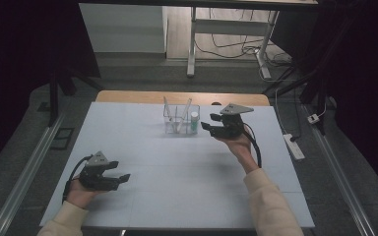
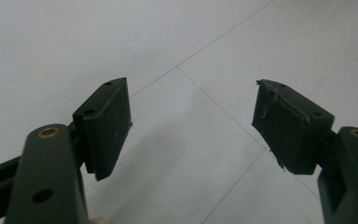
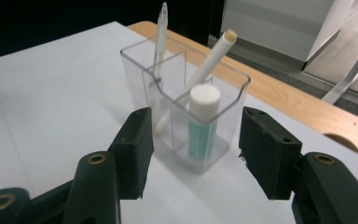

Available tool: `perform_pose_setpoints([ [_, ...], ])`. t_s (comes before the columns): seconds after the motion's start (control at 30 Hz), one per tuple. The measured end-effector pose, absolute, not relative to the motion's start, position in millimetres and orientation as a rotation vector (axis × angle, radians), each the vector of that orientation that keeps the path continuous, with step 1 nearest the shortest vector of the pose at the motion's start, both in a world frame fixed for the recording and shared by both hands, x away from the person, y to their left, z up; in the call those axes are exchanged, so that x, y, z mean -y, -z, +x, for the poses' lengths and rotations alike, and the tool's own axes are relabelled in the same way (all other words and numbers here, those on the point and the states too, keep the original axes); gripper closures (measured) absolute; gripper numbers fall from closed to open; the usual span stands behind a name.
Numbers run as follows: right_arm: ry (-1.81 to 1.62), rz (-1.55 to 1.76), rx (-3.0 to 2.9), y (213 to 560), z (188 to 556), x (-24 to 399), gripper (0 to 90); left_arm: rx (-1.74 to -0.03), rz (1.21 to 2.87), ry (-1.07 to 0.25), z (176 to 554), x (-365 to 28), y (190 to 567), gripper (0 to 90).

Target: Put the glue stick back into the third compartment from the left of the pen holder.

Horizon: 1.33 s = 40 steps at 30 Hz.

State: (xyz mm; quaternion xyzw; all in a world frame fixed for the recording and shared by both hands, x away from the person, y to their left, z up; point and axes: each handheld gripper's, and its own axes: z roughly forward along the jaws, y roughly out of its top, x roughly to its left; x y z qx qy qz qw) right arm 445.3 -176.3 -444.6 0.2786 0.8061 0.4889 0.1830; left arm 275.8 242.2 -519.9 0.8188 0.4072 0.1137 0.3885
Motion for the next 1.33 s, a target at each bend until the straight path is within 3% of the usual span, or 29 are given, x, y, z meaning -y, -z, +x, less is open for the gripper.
perform_pose_setpoints([
  [0.87,-1.305,0.854,-2.316,477,357,274,43.6,-1.032,2.080,-0.291,276,-240,519,27.6],
  [1.33,-1.300,0.851,-2.319,481,349,280,42.8,-1.028,2.081,-0.295,275,-239,519,27.6],
])
